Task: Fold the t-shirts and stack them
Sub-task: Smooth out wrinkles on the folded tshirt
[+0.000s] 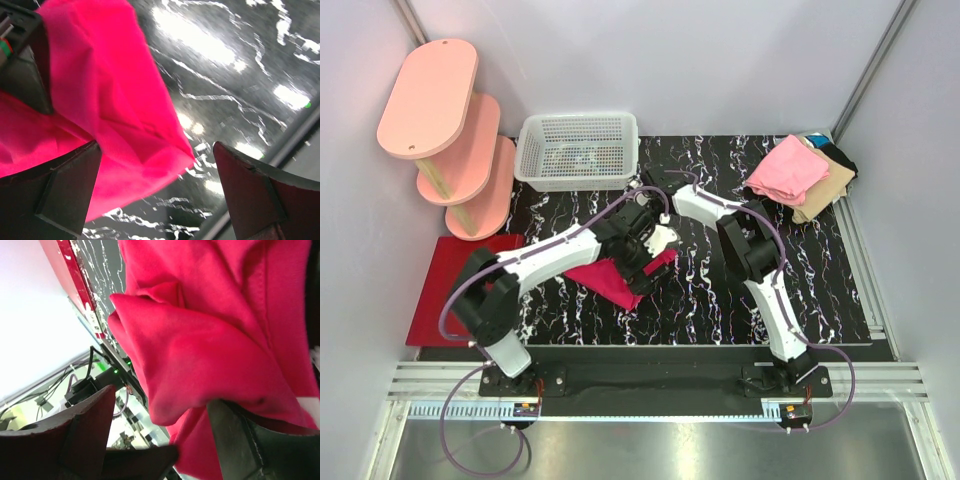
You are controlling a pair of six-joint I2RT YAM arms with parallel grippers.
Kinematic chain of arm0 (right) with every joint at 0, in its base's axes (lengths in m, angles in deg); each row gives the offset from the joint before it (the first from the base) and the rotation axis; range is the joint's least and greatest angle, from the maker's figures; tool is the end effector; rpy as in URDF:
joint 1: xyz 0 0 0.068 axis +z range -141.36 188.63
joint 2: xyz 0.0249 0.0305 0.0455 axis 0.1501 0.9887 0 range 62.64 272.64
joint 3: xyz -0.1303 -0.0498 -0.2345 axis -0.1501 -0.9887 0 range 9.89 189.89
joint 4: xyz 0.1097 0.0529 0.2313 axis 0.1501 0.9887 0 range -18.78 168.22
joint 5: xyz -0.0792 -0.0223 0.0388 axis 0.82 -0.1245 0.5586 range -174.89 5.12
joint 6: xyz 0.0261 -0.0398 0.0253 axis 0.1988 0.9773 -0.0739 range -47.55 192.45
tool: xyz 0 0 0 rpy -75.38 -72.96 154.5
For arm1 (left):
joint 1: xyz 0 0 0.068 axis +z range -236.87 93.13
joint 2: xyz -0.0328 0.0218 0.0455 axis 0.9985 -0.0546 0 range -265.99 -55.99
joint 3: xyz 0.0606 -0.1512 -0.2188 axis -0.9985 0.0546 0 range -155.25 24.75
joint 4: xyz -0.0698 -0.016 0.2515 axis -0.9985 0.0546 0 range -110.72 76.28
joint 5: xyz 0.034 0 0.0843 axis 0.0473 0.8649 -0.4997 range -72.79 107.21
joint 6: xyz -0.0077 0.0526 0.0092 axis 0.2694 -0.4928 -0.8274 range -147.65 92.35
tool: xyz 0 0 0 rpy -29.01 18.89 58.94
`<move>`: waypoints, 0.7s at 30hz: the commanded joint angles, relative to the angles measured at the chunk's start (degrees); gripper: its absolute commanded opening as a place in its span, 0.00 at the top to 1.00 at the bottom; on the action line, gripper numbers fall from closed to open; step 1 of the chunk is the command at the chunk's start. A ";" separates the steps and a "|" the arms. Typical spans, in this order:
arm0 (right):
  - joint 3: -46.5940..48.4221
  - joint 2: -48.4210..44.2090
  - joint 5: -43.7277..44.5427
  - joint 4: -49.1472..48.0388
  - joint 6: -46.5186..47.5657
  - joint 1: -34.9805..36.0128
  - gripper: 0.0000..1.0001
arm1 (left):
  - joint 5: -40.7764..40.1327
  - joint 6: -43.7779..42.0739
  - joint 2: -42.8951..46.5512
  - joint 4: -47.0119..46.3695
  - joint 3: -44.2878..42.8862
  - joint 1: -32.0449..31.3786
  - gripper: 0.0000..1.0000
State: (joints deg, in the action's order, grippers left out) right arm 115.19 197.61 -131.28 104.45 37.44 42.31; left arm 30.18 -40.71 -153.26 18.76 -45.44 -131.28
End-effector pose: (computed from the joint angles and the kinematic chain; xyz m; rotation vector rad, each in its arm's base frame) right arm 0.3969 0.2954 0.1434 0.2510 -2.7440 -1.3423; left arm 0.2388 -0.2451 0.2175 1.3905 2.3997 -0.4589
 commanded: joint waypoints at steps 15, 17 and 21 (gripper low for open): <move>11.08 7.94 -9.60 -0.80 -3.05 -0.80 0.20 | 5.23 -1.18 8.41 -1.78 6.21 -2.53 0.01; 7.93 5.92 -8.19 -0.98 -2.79 -0.97 0.21 | 2.51 -1.53 9.46 -1.78 5.77 -2.44 0.01; 0.98 1.96 -5.73 -2.56 -3.23 -1.94 0.21 | -1.71 -2.23 13.42 -3.36 6.12 -0.34 0.01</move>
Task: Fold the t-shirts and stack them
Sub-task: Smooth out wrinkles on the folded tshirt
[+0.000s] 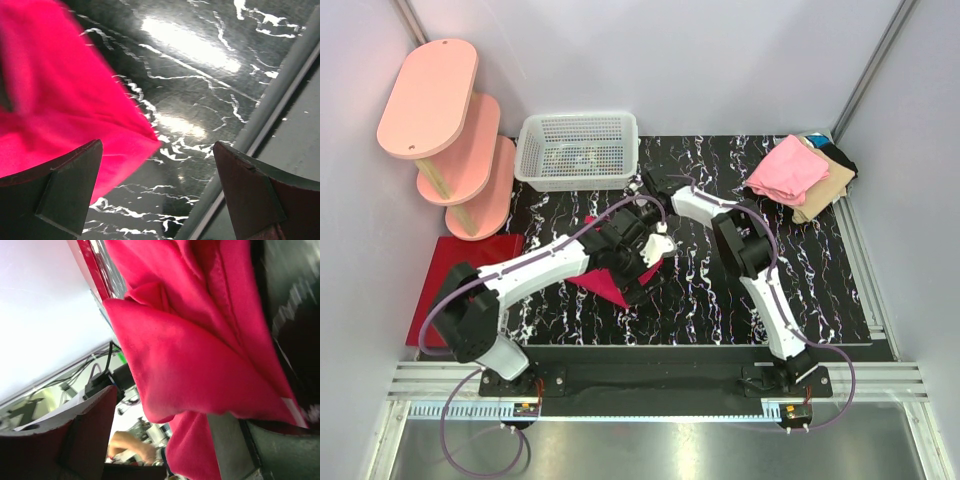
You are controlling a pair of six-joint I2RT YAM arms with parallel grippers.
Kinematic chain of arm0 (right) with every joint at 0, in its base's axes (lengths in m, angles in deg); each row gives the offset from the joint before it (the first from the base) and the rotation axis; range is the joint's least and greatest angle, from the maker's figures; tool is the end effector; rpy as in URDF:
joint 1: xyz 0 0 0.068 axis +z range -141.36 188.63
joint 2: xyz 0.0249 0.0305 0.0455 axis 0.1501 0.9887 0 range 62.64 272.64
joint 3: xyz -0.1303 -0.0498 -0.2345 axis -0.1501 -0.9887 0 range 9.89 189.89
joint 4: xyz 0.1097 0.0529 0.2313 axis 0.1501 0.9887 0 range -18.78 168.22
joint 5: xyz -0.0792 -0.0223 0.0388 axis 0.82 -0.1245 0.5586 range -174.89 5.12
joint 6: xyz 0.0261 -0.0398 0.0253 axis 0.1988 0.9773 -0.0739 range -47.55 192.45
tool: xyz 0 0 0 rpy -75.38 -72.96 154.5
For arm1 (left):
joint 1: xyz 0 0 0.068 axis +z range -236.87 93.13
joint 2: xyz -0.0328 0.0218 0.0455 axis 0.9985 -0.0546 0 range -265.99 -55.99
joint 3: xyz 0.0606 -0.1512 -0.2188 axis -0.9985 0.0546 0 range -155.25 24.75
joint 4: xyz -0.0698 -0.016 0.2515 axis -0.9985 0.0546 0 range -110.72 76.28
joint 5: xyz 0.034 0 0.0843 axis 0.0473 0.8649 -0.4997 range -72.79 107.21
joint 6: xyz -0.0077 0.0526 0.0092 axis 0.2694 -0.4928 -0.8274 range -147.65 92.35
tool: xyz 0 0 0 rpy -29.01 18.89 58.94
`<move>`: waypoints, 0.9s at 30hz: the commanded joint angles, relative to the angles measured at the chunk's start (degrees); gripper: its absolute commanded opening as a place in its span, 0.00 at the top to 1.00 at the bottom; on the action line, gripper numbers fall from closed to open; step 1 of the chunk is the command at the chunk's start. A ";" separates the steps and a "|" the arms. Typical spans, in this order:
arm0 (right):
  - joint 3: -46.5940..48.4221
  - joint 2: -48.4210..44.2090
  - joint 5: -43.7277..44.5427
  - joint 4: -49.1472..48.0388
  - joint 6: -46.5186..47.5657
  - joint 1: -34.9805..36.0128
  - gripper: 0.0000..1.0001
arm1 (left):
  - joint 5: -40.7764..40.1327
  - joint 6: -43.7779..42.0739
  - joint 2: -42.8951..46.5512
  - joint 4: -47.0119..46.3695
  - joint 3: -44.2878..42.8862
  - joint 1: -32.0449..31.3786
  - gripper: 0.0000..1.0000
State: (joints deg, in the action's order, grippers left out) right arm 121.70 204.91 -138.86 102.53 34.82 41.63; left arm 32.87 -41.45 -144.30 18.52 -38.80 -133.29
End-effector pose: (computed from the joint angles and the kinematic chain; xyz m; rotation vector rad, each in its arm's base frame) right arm 0.4165 0.3048 0.1190 0.2265 -2.6006 -1.4522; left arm 0.2049 -0.2292 0.2319 1.4461 2.3204 -0.5379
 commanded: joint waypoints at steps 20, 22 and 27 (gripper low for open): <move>-31.48 -20.02 9.07 -8.98 -0.34 -2.50 0.23 | 6.48 -7.90 8.08 10.76 5.81 5.90 0.01; -30.61 -19.15 8.80 -9.25 -0.69 -2.58 0.23 | 7.71 -8.17 6.67 12.16 4.93 4.76 0.01; -29.63 -18.71 8.54 -10.04 -1.75 -2.58 0.23 | 10.87 -8.69 3.68 14.19 -0.16 2.65 0.01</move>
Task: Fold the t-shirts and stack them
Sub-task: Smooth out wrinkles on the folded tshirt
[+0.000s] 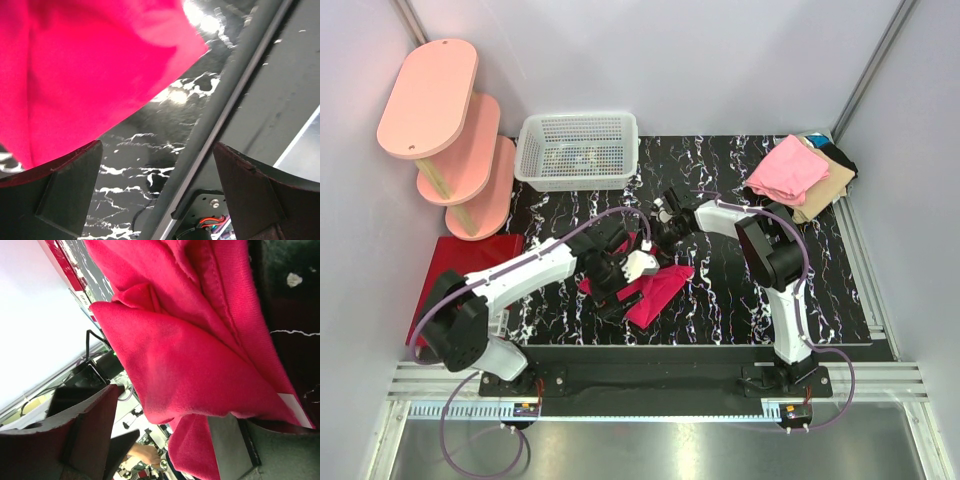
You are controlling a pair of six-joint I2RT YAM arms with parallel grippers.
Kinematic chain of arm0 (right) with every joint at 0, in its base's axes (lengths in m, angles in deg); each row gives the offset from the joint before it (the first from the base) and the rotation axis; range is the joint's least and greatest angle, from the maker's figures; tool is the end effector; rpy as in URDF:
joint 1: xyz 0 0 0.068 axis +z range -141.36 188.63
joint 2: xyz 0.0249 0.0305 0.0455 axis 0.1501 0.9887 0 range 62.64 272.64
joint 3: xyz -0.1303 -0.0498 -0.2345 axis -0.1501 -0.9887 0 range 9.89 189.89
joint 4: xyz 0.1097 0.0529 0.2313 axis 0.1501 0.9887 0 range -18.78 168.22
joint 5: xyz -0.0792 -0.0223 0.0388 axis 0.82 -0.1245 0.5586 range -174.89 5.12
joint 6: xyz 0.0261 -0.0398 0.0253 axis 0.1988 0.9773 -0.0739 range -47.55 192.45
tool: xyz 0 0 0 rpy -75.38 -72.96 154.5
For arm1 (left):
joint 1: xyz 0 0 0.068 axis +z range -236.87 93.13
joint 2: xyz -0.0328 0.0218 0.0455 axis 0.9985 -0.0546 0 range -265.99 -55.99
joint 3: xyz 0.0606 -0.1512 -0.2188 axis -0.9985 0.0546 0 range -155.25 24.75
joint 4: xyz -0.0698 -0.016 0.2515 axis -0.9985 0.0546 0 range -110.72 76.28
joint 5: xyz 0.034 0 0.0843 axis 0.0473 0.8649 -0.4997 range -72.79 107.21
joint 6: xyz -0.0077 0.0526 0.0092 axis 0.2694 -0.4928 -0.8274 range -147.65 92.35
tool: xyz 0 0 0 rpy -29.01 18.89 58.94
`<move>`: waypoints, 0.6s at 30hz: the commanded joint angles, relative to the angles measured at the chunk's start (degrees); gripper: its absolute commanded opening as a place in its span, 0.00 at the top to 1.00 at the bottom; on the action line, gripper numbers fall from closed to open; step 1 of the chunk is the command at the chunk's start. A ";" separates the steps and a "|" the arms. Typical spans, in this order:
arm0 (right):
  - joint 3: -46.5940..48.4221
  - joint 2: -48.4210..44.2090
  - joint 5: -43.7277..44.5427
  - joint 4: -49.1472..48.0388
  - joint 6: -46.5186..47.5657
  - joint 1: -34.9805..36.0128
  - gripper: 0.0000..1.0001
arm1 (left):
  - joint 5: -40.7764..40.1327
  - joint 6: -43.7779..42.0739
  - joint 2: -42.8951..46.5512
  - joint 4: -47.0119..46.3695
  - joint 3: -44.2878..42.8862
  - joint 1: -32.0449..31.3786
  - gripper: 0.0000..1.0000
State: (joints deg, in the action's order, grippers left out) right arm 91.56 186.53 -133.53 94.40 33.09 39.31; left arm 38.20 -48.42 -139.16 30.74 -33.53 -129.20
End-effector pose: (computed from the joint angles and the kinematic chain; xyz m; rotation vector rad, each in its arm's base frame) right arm 0.3558 0.2421 0.1238 0.0602 -2.6880 -1.3250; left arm 0.1847 -0.1854 0.2227 1.5824 2.4531 -0.5965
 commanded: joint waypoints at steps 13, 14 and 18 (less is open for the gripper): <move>-5.37 -4.80 3.38 -5.95 -2.83 -0.35 0.24 | 4.14 -4.80 -14.28 -2.77 -7.72 0.93 0.01; -5.73 -5.24 3.55 -6.21 -3.27 -0.27 0.23 | 3.97 -4.98 -14.99 -3.03 -7.81 1.28 0.01; -7.48 -6.82 3.12 -7.45 -3.63 -0.27 0.23 | 2.57 -5.15 -16.84 -3.65 -10.00 4.17 0.01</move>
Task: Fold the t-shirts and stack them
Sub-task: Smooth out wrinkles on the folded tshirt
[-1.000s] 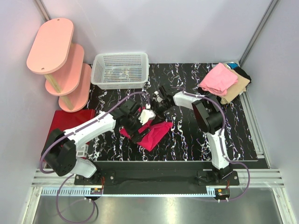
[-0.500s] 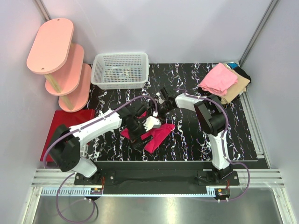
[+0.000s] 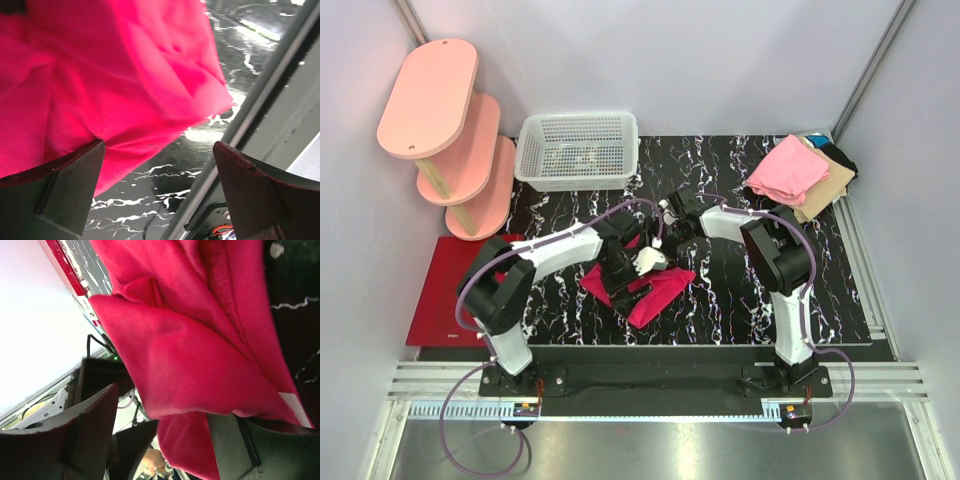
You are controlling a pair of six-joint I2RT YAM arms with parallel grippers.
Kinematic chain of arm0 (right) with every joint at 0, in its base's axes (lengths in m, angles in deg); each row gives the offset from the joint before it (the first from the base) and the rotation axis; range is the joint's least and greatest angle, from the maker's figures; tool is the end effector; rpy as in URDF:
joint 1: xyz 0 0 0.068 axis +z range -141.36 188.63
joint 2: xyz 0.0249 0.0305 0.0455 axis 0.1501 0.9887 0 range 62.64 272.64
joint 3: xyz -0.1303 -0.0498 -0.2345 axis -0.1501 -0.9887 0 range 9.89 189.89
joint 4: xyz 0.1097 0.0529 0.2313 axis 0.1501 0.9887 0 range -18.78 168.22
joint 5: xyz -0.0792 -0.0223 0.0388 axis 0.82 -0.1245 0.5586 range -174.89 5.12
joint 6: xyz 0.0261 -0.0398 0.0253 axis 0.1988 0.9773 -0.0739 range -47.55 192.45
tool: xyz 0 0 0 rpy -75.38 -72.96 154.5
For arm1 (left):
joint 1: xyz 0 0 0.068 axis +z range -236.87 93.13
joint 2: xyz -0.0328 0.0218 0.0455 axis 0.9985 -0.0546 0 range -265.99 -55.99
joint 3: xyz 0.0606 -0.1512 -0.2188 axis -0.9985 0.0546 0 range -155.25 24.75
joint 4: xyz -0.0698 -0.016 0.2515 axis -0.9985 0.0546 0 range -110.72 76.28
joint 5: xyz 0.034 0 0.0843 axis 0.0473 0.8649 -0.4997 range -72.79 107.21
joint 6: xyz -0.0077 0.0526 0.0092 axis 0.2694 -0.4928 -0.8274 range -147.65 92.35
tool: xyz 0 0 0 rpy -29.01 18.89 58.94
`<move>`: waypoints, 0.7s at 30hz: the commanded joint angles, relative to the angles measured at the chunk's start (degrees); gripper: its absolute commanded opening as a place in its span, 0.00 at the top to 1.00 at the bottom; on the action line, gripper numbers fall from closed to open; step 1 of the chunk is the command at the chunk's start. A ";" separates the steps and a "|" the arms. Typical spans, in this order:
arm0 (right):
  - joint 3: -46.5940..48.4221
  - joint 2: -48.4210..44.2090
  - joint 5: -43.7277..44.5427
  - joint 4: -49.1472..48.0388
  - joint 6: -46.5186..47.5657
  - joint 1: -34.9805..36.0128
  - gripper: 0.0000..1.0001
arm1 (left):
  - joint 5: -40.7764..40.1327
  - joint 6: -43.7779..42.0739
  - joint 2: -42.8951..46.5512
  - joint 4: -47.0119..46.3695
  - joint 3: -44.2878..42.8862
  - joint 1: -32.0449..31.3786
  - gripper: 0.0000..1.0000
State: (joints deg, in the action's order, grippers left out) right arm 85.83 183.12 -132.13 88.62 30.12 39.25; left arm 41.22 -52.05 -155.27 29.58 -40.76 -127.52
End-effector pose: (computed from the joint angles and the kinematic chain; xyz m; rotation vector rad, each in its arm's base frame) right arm 0.3454 0.2347 0.1254 0.0179 -2.7188 -1.3518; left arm 0.2263 -0.2133 0.1818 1.6569 2.5358 -0.6599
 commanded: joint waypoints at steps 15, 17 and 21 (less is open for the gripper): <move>-4.84 -4.73 1.71 -2.73 -0.13 -0.20 0.23 | 1.03 -1.26 0.85 -0.29 -10.68 10.49 0.01; -4.84 -5.61 2.24 -2.64 0.23 -0.29 0.23 | 1.21 -0.82 0.32 -0.29 -10.16 10.76 0.01; -3.35 -6.84 0.75 -2.82 -0.04 -0.38 0.24 | 3.05 0.14 4.53 1.02 -10.33 10.76 0.01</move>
State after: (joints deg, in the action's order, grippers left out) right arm 81.61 180.19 -131.71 85.67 29.55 39.07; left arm 41.11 -52.82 -155.78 29.58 -49.90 -117.11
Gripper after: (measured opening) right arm 0.767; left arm 0.987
